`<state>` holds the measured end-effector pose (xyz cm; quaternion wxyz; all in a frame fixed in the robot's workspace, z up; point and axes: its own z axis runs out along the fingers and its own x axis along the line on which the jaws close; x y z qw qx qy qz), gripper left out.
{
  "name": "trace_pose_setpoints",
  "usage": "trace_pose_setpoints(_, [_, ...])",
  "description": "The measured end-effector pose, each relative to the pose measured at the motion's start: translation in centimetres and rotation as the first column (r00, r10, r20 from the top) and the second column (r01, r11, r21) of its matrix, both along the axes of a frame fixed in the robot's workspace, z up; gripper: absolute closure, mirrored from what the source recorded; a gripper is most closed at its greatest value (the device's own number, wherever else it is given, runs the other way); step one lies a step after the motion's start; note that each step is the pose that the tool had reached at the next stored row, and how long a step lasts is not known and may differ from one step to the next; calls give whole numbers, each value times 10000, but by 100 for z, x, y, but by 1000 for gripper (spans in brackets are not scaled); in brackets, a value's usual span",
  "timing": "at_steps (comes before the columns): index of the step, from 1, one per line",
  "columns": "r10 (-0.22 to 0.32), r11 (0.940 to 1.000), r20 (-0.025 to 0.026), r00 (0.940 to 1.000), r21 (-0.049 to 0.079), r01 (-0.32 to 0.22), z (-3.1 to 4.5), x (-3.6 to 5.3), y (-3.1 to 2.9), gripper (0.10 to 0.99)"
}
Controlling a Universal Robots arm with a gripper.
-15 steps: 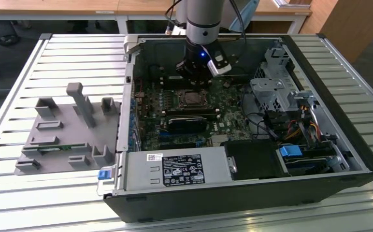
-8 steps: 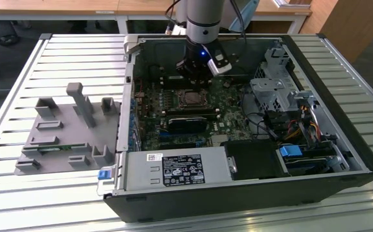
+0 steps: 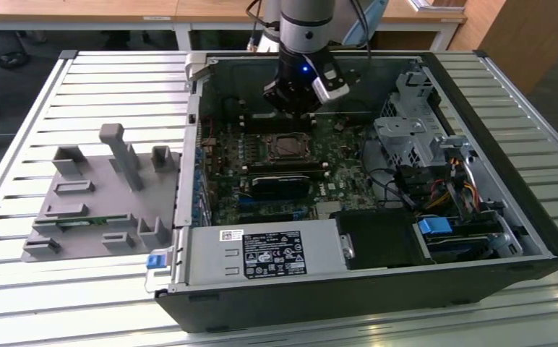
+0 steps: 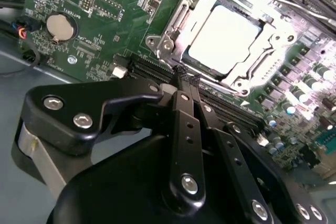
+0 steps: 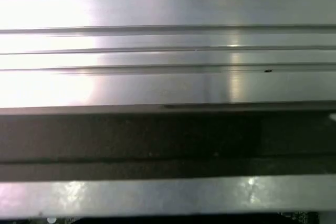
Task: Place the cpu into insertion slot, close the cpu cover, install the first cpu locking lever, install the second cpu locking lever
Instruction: 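Install the first cpu locking lever, then install the second cpu locking lever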
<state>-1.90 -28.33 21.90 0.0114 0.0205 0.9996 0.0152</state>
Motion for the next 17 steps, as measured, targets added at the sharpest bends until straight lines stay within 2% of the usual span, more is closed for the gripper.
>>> trace_pose_setpoints(7, [-1,10000,0,10000,0,1,0,0,-36,980])
trace_pose_setpoints(17, [0,10000,-2,10000,-2,0,-1,2,-59,980])
